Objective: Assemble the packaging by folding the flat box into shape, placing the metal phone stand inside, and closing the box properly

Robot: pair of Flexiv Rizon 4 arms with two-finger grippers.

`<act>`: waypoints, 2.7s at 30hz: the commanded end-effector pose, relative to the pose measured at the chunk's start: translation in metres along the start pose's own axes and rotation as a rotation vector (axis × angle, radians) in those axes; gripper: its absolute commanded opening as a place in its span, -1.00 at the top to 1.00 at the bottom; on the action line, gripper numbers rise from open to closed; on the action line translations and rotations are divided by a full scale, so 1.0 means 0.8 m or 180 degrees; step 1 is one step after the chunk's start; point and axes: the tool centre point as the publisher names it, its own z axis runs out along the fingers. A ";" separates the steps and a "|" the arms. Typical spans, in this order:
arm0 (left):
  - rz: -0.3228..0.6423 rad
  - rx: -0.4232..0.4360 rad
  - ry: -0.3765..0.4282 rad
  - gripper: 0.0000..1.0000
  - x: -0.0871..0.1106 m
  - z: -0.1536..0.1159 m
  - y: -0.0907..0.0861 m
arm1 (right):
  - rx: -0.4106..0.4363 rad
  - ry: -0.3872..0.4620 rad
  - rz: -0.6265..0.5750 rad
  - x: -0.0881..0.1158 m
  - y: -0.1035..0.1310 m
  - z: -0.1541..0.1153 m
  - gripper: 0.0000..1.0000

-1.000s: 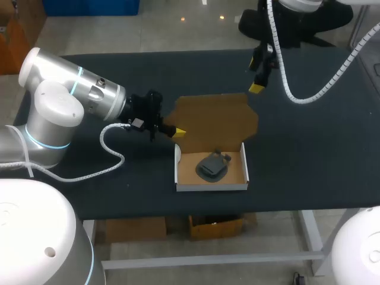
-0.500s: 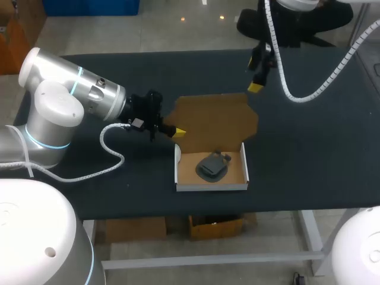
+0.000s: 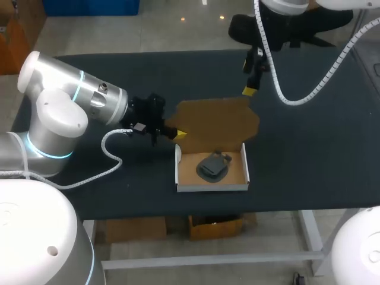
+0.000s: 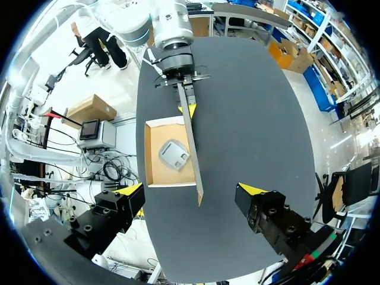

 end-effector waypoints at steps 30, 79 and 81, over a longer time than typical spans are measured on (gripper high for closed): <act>0.0088 -0.0016 -0.0144 1.00 0.011 0.003 0.009 | 0.0236 -0.0039 -0.0164 -0.019 0.073 0.014 -1.00; 0.0088 -0.0016 -0.0144 1.00 0.011 0.003 0.009 | 0.0509 0.0268 -0.0497 -0.040 0.091 0.091 -0.06; 0.0088 -0.0016 -0.0144 1.00 0.011 0.003 0.009 | 0.0518 0.0267 -0.0506 -0.036 0.090 0.092 -0.04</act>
